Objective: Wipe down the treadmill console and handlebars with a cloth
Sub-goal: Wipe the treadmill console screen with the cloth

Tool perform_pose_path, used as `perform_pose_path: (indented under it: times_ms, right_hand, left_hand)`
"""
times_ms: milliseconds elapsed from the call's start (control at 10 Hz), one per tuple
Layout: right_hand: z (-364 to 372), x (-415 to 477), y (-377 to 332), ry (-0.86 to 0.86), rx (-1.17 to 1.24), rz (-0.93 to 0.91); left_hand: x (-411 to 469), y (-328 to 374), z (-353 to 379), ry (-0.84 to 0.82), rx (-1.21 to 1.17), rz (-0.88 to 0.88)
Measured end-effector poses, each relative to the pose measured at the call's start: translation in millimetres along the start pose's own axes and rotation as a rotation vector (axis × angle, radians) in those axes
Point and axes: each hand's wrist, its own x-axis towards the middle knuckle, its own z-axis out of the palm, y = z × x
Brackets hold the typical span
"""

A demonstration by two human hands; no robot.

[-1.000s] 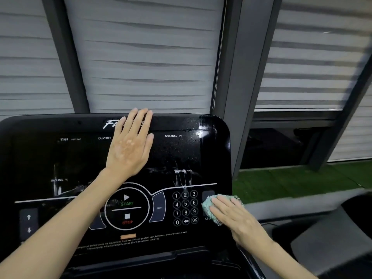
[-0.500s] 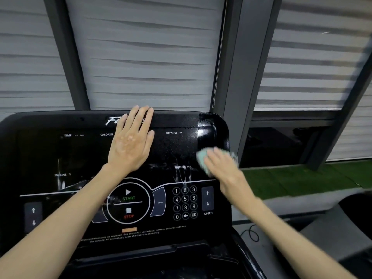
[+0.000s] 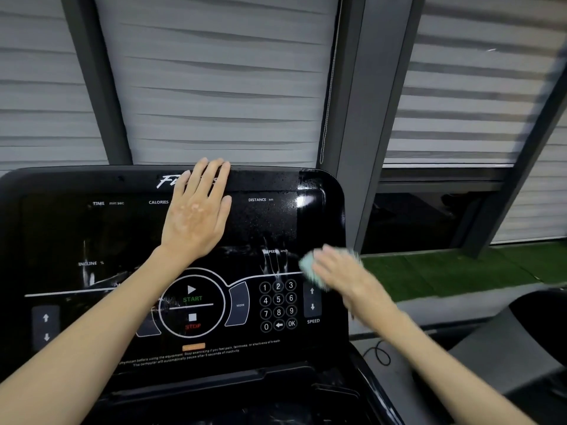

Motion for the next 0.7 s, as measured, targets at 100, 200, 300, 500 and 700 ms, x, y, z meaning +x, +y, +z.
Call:
perform_pose_path:
  times_ms: [100,200,300,500,700]
  right_hand:
    - [-23,70,27,0.102,-0.053,0.069]
    - [-34,108,35,0.17,-0.106,0.088]
    - [-24,99,24,0.225,-0.082,0.108]
    - [27,-27,-28,0.052,0.004,0.068]
    - [34,-98,-47,-0.198,-0.046,-0.1]
  left_hand:
    - [0,0,0,-0.004,-0.008,-0.003]
    - [0,0,0,-0.007,-0.013,-0.005]
    - [0,0,0,0.0,-0.015,-0.003]
    - [0,0,0,0.0,-0.01,-0.005]
    - [0,0,-2,0.003,-0.017,-0.011]
